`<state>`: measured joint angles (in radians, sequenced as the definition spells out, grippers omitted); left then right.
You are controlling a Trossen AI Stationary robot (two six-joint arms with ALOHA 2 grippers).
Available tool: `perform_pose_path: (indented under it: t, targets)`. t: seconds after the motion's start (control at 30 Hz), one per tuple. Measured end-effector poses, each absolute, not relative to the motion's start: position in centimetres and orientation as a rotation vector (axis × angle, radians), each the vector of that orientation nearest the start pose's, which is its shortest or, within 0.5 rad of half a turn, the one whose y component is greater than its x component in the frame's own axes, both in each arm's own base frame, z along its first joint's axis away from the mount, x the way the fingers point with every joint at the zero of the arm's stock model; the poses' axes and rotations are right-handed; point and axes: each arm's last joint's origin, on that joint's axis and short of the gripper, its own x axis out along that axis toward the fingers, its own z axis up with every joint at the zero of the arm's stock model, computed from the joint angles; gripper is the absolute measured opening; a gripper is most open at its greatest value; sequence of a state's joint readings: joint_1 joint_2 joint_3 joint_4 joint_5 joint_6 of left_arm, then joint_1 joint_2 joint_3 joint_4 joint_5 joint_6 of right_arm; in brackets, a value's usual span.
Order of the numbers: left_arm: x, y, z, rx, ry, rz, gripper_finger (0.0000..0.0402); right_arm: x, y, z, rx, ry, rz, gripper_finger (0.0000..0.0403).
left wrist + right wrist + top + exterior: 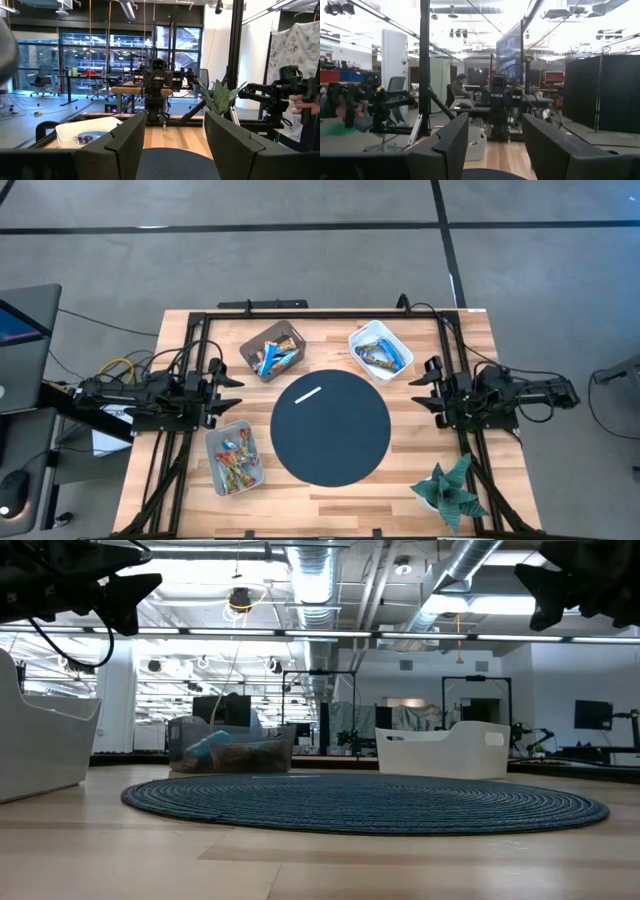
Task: Pick and place Granola Bars by type
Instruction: Return to Home Position
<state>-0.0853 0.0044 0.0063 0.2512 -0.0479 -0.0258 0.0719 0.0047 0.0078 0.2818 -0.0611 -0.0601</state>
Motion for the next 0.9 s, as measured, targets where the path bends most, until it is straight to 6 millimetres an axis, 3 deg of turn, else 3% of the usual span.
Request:
perform_pose_path:
  t: [0.23,0.53,0.9]
  targets:
    - [9.5,-0.7,18.7,-0.055,-0.228,-0.037,0.0199,9.4,0.8,19.1,-0.075,-0.272,0.11,0.0177]
    - [9.7,-0.7,17.4,-0.141,-0.092,-0.034,0.0199,9.7,0.8,17.0,-0.006,-0.046,0.117,0.0177]
    - [9.7,-0.8,16.8,-0.128,-0.029,-0.069,0.0199,9.7,0.7,16.6,0.027,-0.012,0.07,0.0177]
